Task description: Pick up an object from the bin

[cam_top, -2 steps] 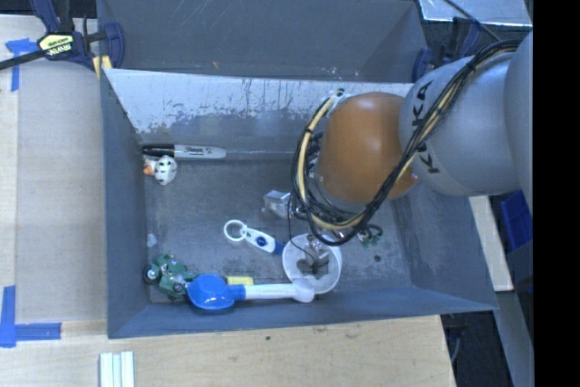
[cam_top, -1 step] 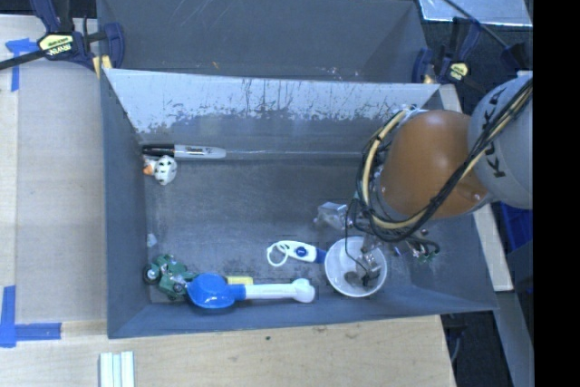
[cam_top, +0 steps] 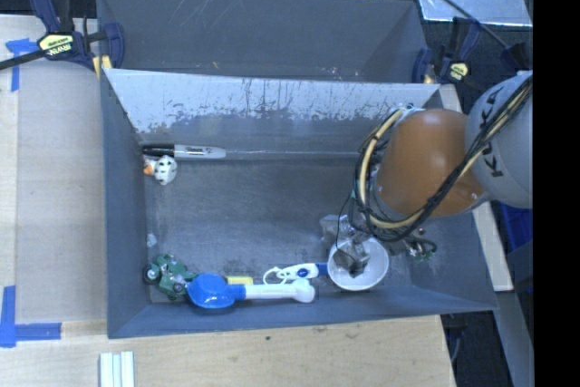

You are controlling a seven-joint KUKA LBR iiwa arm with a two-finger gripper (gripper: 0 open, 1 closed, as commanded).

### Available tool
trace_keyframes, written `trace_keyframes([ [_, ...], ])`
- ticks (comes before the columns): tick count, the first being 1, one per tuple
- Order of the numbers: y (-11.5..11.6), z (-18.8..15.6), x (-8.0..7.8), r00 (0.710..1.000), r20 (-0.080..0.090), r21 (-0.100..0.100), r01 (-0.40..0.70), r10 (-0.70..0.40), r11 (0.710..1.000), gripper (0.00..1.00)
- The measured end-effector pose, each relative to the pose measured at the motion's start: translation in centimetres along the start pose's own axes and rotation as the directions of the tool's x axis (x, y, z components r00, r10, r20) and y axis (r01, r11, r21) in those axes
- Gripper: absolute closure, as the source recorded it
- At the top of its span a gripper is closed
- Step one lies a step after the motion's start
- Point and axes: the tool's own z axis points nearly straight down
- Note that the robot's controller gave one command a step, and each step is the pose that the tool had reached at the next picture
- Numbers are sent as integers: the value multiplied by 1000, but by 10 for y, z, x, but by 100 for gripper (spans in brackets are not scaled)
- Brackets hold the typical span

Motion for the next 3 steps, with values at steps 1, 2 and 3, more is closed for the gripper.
trace_keyframes([
  [1,26,0,-12,986,1,2,165,-165,986,100],
  [2,-10,0,1,946,10,8,325,-325,946,100],
  [3,12,-1,-26,758,22,29,652,-652,758,100],
])
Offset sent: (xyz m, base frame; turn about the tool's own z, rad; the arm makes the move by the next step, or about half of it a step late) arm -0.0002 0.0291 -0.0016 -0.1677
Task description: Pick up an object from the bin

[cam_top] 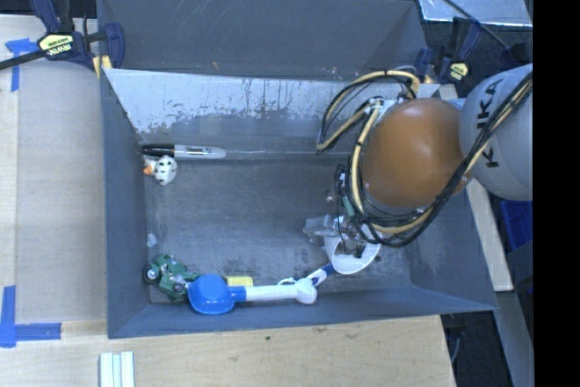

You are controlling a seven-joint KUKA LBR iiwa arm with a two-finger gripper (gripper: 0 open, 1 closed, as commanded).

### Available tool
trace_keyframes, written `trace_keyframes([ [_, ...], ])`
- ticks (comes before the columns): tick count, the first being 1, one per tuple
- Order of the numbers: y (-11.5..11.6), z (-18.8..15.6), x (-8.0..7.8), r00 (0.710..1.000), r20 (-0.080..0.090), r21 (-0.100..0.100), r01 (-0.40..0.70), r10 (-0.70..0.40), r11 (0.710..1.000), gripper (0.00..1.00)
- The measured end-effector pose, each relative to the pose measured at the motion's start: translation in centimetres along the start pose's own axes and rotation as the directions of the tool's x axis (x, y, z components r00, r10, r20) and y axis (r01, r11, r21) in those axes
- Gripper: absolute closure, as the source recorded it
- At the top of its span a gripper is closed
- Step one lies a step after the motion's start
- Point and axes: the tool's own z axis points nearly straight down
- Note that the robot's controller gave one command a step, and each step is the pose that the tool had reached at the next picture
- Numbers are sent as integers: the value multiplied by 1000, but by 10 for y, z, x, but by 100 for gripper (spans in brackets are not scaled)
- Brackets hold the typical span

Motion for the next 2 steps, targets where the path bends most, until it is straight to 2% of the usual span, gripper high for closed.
trace_keyframes([
  [1,38,-68,-36,954,9,16,300,-300,954,100],
  [2,40,-135,-25,905,9,24,425,-425,905,100],
])
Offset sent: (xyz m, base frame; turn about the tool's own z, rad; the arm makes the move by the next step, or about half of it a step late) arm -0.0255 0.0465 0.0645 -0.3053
